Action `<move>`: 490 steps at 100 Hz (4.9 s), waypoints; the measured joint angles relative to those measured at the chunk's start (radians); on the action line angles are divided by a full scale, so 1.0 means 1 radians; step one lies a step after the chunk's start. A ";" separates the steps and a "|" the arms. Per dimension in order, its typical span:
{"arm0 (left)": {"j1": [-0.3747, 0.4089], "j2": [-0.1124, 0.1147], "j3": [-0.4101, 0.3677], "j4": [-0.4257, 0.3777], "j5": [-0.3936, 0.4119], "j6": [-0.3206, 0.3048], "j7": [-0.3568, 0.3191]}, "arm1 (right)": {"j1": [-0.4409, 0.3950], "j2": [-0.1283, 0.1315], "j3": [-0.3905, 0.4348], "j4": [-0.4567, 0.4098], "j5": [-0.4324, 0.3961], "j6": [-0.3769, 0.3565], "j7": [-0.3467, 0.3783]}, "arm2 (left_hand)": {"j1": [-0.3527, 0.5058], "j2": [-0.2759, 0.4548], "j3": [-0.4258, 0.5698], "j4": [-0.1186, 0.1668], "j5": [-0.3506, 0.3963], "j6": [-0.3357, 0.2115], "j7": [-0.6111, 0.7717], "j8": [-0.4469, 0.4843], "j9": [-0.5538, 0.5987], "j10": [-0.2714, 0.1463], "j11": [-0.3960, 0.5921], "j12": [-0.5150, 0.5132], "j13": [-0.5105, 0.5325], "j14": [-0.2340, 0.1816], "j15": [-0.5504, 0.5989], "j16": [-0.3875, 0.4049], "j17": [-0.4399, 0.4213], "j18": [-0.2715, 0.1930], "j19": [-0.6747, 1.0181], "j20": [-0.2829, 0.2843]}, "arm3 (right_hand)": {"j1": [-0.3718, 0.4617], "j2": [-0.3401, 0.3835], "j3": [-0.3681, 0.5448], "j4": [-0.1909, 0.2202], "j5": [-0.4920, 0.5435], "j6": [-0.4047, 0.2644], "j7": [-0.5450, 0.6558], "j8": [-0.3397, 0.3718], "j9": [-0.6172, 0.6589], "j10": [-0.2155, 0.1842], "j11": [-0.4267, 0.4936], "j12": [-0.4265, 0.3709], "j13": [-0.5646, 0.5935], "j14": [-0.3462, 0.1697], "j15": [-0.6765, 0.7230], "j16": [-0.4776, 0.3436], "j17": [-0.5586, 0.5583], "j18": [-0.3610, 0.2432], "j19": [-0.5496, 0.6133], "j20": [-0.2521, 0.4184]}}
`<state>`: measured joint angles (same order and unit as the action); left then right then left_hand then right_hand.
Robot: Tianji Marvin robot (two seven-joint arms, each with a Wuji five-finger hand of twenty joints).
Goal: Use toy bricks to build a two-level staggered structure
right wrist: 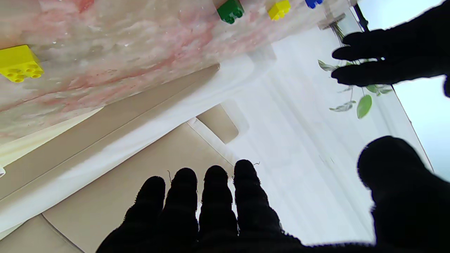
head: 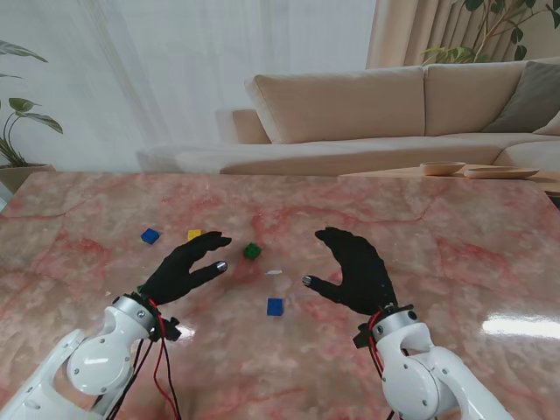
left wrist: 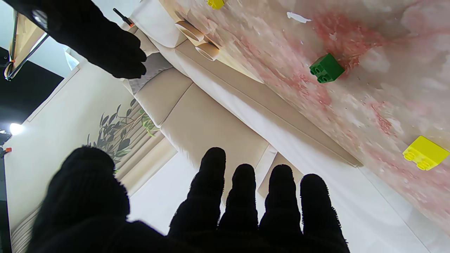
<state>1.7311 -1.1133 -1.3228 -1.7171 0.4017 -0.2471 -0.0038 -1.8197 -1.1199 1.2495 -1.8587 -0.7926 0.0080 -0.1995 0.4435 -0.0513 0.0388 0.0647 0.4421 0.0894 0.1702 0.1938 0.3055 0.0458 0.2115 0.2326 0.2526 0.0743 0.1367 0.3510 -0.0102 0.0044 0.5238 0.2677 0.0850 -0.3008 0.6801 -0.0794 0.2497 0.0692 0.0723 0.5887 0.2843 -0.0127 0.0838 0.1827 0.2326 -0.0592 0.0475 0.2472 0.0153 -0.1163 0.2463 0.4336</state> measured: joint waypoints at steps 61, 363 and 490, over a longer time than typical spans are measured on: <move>-0.015 -0.001 0.007 0.012 -0.002 0.011 -0.002 | -0.095 0.008 0.162 0.005 0.023 0.029 0.085 | 0.000 0.000 0.000 0.000 0.000 0.000 0.000 0.000 0.000 0.000 0.000 0.000 0.000 0.000 0.000 0.000 0.000 0.000 -0.003 0.000 | 0.001 -0.049 -0.018 0.020 0.029 -0.005 0.085 -0.006 0.054 -0.011 0.127 0.137 0.085 -0.011 0.125 0.118 0.014 0.040 0.262 0.126; 0.027 0.000 -0.050 0.019 -0.003 -0.036 -0.001 | 0.079 0.042 0.080 0.355 -0.084 0.039 0.065 | 0.000 0.000 0.000 0.000 0.000 0.000 0.000 0.000 0.000 0.000 0.000 0.000 0.000 -0.001 0.000 0.000 0.000 0.000 -0.027 -0.013 | 0.396 -0.358 0.236 -0.170 0.316 -0.305 0.643 0.356 0.256 -0.168 0.529 0.567 0.116 -0.124 0.749 0.457 0.058 0.039 0.703 0.563; 0.035 0.003 -0.058 -0.013 0.000 -0.027 -0.019 | 0.305 -0.003 -0.321 0.482 0.030 0.051 -0.076 | 0.000 0.000 0.000 0.000 0.000 0.000 0.000 0.000 0.000 0.000 0.000 0.000 0.000 -0.002 0.000 0.000 0.000 0.000 -0.028 -0.013 | 0.394 -0.359 0.246 -0.181 0.317 -0.305 0.645 0.341 0.266 -0.167 0.532 0.568 0.138 -0.116 0.752 0.457 0.066 0.039 0.703 0.562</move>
<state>1.7660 -1.1099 -1.3810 -1.7304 0.4019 -0.2740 -0.0224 -1.5144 -1.1229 0.9287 -1.3764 -0.7629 0.0594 -0.2752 0.4436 -0.0509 0.0389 0.0647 0.4421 0.0895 0.1702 0.1937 0.3055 0.0458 0.2114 0.2326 0.2526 0.0727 0.1367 0.3507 -0.0102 0.0044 0.4963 0.2549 0.4788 -0.6594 0.9262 -0.2604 0.5669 -0.2359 0.7170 0.9299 0.5506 -0.1793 0.6156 0.7504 0.3709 -0.1747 0.7992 0.7039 0.0808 -0.0772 0.9493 0.9961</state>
